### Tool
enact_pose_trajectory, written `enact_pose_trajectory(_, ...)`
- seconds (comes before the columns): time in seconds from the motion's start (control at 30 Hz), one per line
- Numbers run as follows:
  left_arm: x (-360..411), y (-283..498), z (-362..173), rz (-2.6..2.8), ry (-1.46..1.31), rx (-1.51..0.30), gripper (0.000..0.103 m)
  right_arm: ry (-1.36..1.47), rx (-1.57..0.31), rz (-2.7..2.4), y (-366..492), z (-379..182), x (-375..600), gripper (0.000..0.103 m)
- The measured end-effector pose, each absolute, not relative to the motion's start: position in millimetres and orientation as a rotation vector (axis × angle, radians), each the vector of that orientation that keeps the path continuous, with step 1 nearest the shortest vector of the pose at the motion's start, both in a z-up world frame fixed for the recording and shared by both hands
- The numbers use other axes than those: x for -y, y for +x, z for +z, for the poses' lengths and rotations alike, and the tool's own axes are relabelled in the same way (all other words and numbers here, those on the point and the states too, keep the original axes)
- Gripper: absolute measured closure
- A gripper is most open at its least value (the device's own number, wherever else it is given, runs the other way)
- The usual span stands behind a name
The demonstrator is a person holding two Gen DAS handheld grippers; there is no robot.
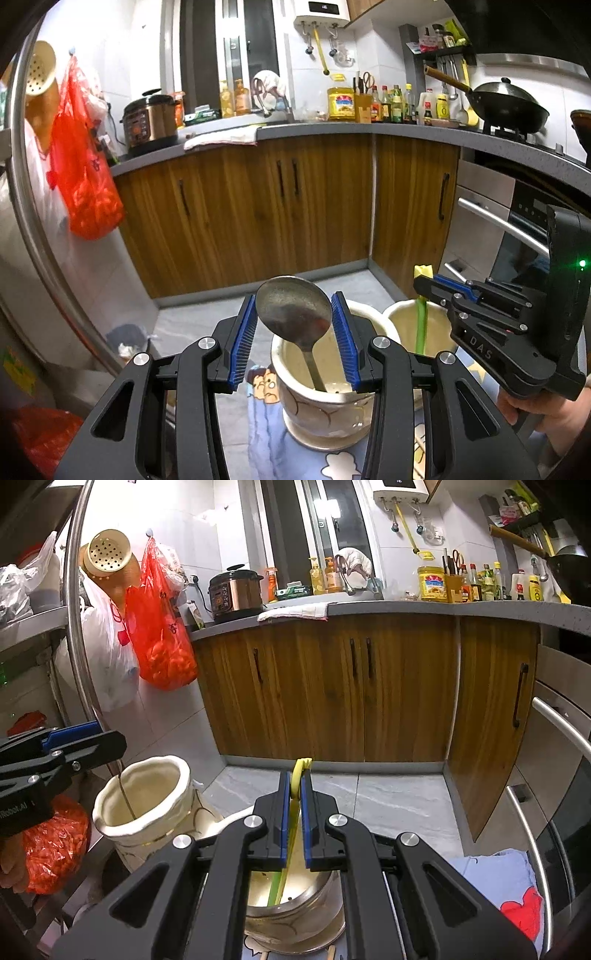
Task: Organize utensils
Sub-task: 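Drop the yellow-green utensils into the small cup while the left tool drops the spoon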
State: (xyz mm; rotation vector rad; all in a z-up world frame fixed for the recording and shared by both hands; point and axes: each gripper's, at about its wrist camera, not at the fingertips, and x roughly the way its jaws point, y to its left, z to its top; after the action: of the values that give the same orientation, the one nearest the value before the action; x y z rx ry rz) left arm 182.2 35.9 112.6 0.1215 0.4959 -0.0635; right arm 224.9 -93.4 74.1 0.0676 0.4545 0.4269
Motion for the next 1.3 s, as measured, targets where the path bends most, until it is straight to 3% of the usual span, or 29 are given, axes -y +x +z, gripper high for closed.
enact_pose_trajectory(0.63, -40, 187, 107, -0.033, 0.119, -0.488, 0.060, 0.058, -0.461, 0.438, 221, 67, 95, 0.097)
enact_pose_trajectory(0.77, -41, 189, 104, -0.015, 0.133, -0.489, 0.060, 0.065, -0.460, 0.434, 221, 69, 97, 0.085)
enact_pose_trajectory(0.9, -42, 190, 101, -0.010, 0.141, -0.495, 0.060, 0.070, -0.455, 0.428, 221, 71, 99, 0.081)
enact_pose_trajectory(0.97, -42, 190, 100, -0.007, 0.141, -0.497, 0.058, 0.077, -0.456, 0.429, 221, 71, 100, 0.069)
enact_pose_trajectory(1.1, -43, 191, 97, -0.004, 0.140, -0.505, 0.057, 0.088, -0.457, 0.430, 219, 72, 103, 0.060)
enact_pose_trajectory(1.3, -47, 188, 98, 0.006, 0.119, -0.510, 0.046, 0.112, -0.458, 0.424, 210, 82, 111, 0.045)
